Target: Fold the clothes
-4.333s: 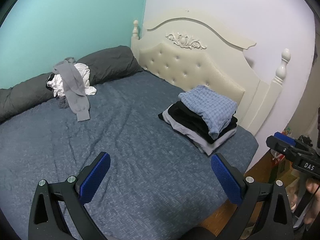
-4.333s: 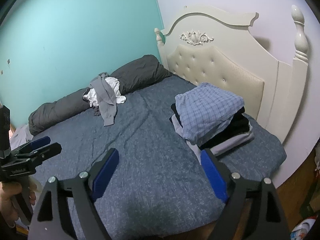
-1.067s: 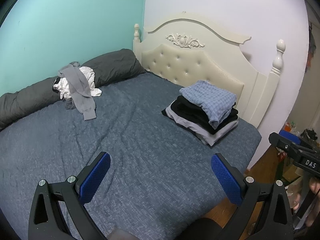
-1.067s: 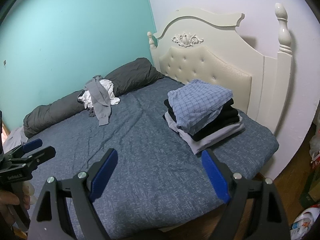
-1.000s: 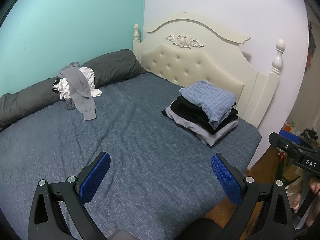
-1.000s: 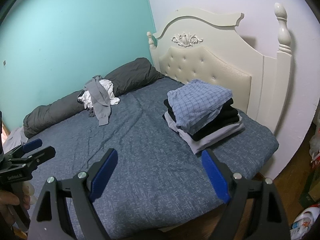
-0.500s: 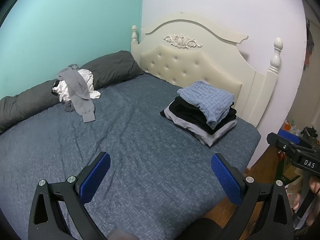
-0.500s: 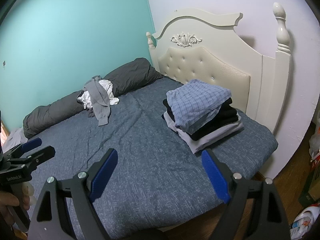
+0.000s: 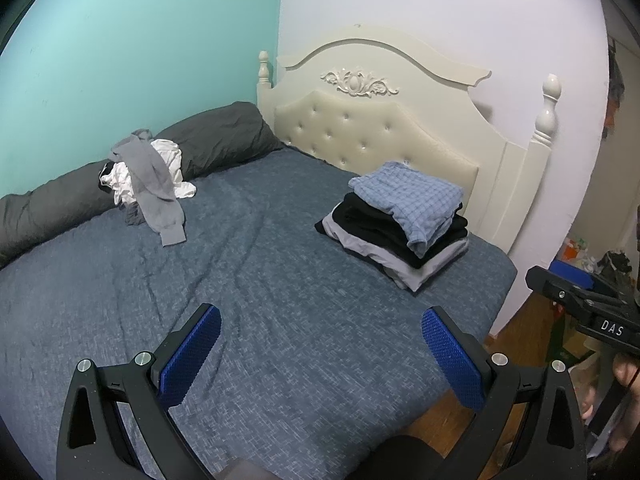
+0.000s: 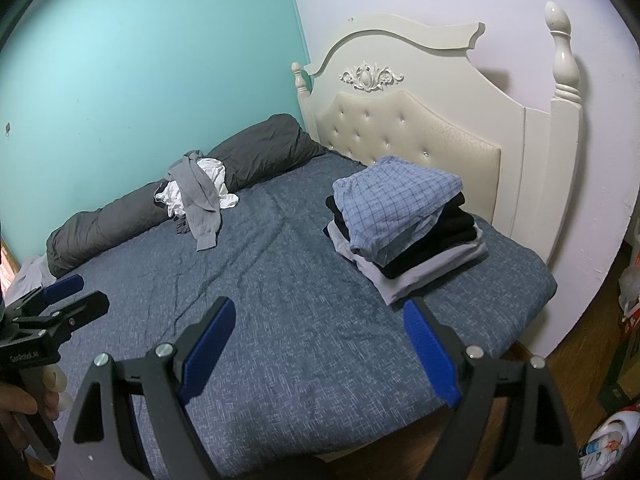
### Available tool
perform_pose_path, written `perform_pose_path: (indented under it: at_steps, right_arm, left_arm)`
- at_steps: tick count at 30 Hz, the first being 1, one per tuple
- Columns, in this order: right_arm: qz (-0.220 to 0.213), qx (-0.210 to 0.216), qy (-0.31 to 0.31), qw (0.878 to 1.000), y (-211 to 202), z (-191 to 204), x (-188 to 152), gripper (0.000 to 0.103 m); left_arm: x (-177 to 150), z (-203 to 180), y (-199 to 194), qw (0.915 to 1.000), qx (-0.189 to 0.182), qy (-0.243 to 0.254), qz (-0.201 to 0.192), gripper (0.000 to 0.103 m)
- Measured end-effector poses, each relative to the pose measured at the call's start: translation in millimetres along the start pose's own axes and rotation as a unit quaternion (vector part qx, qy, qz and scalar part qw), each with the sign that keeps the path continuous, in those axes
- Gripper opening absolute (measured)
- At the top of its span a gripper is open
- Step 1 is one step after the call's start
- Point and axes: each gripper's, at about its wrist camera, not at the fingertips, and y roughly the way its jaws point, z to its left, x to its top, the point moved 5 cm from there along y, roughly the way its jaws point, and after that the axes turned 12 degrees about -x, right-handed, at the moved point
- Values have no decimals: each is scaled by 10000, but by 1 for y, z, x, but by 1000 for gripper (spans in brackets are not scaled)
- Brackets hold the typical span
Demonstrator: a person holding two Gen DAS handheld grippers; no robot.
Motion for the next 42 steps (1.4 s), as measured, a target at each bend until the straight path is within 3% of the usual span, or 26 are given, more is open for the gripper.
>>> perform_pose_path:
  at_steps: [42]
  right_arm:
    - [85,-74,1,9999,3,1,-5,87]
  left_arm:
    - [-2,0,4,10000,-57,-24,77,103]
